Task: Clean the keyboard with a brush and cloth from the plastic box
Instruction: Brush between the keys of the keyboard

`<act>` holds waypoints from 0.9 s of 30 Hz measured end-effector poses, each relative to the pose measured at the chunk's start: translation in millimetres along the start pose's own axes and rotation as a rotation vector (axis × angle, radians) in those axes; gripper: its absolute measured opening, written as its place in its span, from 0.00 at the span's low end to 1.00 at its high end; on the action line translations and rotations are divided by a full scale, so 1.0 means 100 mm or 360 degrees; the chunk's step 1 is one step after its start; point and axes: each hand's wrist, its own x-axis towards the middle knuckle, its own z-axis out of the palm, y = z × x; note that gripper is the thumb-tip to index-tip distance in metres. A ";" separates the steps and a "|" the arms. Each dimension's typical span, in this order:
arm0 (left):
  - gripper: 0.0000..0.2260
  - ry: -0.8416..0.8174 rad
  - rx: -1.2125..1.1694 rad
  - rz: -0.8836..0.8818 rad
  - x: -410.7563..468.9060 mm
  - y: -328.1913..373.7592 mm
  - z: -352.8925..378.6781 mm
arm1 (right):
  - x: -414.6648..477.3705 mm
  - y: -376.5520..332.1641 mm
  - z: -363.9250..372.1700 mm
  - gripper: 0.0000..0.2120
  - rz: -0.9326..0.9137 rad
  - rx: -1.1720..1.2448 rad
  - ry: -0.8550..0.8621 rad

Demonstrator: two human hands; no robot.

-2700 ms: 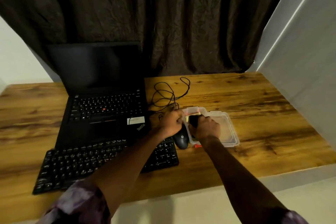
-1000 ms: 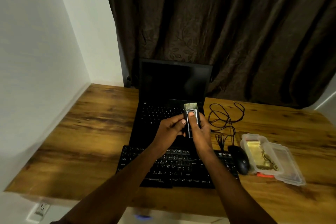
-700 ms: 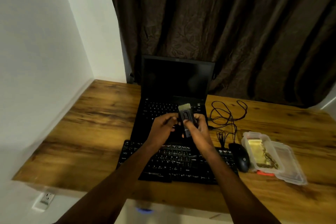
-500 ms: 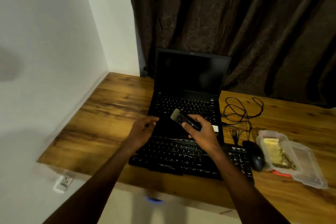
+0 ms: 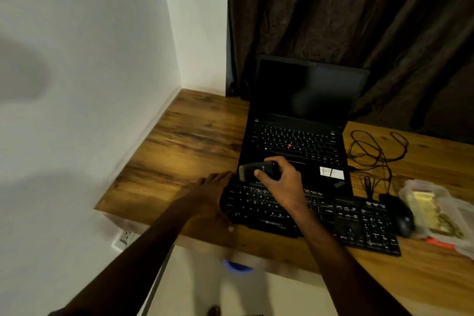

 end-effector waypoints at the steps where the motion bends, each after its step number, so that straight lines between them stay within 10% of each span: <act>1: 0.70 -0.0019 0.0034 0.0024 0.01 -0.01 0.02 | -0.01 -0.02 0.03 0.15 -0.0005 0.0002 0.0007; 27: 0.63 0.0071 -0.0011 0.0087 0.08 -0.15 0.01 | 0.03 -0.20 0.30 0.12 -0.0059 -0.0403 0.0095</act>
